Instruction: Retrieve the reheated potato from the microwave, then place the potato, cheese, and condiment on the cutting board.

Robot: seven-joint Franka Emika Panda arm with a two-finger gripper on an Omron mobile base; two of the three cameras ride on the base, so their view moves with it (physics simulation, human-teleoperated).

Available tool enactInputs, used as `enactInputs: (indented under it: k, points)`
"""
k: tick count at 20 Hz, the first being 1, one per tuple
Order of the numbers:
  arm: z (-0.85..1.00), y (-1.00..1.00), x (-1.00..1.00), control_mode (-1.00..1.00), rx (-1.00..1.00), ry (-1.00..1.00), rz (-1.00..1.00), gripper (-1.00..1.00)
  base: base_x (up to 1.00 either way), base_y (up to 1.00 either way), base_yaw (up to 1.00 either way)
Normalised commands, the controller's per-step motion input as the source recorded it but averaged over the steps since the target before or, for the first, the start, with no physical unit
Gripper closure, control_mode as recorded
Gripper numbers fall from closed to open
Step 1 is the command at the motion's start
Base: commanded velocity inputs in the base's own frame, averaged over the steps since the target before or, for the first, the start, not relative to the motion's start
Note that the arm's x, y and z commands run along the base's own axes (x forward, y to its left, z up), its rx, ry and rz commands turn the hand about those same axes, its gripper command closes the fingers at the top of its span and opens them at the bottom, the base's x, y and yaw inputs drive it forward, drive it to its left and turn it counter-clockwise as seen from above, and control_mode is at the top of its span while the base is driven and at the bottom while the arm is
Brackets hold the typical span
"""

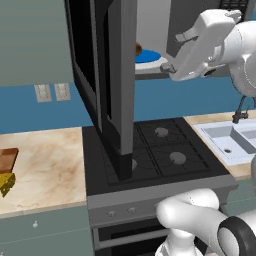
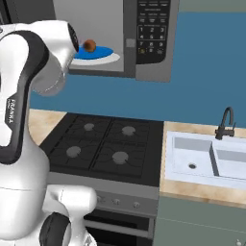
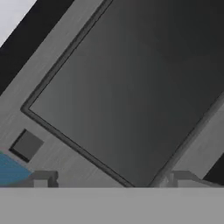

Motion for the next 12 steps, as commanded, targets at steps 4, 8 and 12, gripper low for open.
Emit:
enactInputs:
  k: [4,8,12]
  points:
    - [0.00,-0.91,0.00,-1.00,-0.28,-0.23,-0.25,-1.00,0.00,0.00,0.00]
    - [-0.08,-0.58,0.21,-1.00,-0.34,-0.30,-0.27,-1.00,0.00,0.00,0.00]
    - [-0.19,-0.28,0.52,-1.00,-0.35,-0.33,-0.26,-1.00,0.00,0.00,0.00]
